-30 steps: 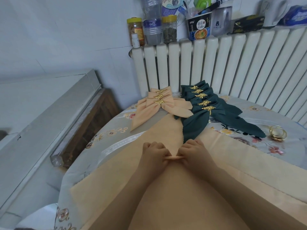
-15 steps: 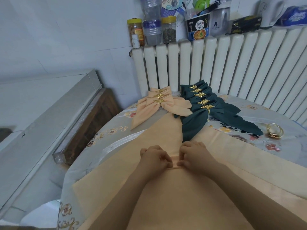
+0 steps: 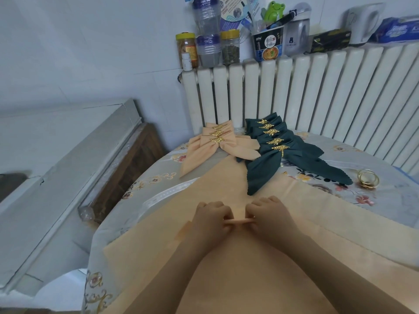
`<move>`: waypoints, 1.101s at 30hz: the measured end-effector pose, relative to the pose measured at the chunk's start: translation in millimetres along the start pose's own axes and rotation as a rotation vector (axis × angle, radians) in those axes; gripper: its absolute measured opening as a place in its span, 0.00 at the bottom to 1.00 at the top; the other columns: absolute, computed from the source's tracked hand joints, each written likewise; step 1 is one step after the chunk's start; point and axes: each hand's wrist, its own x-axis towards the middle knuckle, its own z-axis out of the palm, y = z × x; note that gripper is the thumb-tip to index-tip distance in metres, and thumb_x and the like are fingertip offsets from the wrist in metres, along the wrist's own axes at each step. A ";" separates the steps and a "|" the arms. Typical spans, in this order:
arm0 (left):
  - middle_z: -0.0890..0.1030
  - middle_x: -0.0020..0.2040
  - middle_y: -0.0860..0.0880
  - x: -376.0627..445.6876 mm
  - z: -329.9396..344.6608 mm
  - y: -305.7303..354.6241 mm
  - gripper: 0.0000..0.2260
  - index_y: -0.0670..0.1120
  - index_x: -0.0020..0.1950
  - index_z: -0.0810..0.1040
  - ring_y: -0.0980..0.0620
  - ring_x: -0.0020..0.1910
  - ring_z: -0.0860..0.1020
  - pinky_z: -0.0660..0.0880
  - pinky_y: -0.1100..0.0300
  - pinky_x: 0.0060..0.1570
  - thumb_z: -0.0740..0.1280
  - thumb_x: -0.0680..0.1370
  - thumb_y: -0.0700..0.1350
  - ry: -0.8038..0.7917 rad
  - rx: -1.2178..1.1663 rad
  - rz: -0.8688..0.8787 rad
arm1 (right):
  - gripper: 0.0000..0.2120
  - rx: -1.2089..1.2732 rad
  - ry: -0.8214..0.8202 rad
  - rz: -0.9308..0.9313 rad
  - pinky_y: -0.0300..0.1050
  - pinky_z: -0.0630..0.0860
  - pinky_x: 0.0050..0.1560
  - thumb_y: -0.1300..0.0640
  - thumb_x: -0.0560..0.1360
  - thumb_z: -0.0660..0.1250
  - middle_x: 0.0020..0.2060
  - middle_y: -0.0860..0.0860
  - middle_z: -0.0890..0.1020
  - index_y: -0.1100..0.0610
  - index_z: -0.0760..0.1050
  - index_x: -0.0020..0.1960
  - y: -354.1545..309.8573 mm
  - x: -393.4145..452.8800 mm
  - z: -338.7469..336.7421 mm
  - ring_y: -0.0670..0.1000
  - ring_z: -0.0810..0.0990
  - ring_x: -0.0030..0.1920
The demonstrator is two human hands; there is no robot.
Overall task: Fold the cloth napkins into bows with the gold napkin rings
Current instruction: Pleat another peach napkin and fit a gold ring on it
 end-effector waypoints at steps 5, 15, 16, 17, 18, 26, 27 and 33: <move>0.79 0.47 0.55 -24.3 3.4 0.0 0.07 0.52 0.47 0.81 0.56 0.48 0.74 0.61 0.60 0.49 0.64 0.73 0.46 -0.022 -0.049 0.054 | 0.04 0.112 -0.094 -0.029 0.41 0.63 0.44 0.49 0.69 0.67 0.39 0.42 0.80 0.48 0.78 0.41 -1.8 -17.9 -13.0 0.46 0.78 0.42; 0.75 0.40 0.55 -34.2 4.1 7.1 0.06 0.48 0.40 0.83 0.60 0.40 0.72 0.68 0.65 0.44 0.74 0.70 0.50 -0.018 -0.319 -0.202 | 0.13 0.312 -0.169 0.211 0.42 0.65 0.52 0.43 0.71 0.69 0.45 0.43 0.74 0.52 0.78 0.46 -3.8 -31.7 -1.8 0.47 0.71 0.51; 0.74 0.42 0.56 -34.1 7.1 7.8 0.06 0.49 0.41 0.82 0.60 0.42 0.72 0.68 0.63 0.47 0.75 0.68 0.50 0.002 -0.306 -0.207 | 0.13 0.279 -0.180 0.229 0.42 0.63 0.55 0.44 0.71 0.69 0.50 0.44 0.74 0.50 0.76 0.51 -7.1 -30.9 0.3 0.48 0.70 0.55; 0.74 0.45 0.56 -34.1 8.3 9.6 0.07 0.50 0.43 0.81 0.59 0.47 0.71 0.67 0.61 0.51 0.75 0.68 0.51 0.000 -0.269 -0.222 | 0.16 0.256 -0.200 0.265 0.42 0.61 0.58 0.44 0.72 0.68 0.56 0.44 0.73 0.48 0.74 0.57 -10.5 -30.8 -1.1 0.49 0.68 0.60; 0.74 0.49 0.56 -31.3 9.6 9.3 0.10 0.52 0.46 0.80 0.58 0.52 0.69 0.65 0.60 0.55 0.74 0.68 0.52 -0.020 -0.209 -0.242 | 0.20 0.249 -0.227 0.317 0.43 0.59 0.61 0.44 0.72 0.68 0.59 0.44 0.72 0.46 0.70 0.62 -11.5 -28.5 -0.8 0.49 0.66 0.64; 0.73 0.40 0.56 -35.6 2.9 16.3 0.05 0.52 0.44 0.82 0.54 0.49 0.74 0.55 0.59 0.46 0.71 0.69 0.49 0.068 -0.009 -0.092 | 0.04 0.185 0.042 0.263 0.43 0.53 0.40 0.47 0.58 0.70 0.33 0.45 0.76 0.46 0.78 0.32 -15.3 -43.3 -0.9 0.49 0.76 0.39; 0.74 0.38 0.56 -39.4 3.5 17.0 0.03 0.52 0.39 0.82 0.53 0.44 0.76 0.57 0.60 0.44 0.71 0.66 0.48 0.134 -0.015 -0.073 | 0.05 0.186 0.087 0.248 0.42 0.53 0.39 0.49 0.55 0.69 0.31 0.44 0.75 0.46 0.76 0.30 -15.8 -46.6 -2.3 0.46 0.74 0.37; 0.79 0.37 0.51 -72.8 7.9 22.4 0.06 0.48 0.37 0.82 0.52 0.38 0.75 0.68 0.60 0.39 0.68 0.66 0.49 0.097 -0.221 -0.072 | 0.09 0.317 0.032 0.117 0.37 0.63 0.36 0.42 0.60 0.65 0.28 0.41 0.77 0.47 0.75 0.30 -11.3 -69.2 -8.3 0.45 0.74 0.33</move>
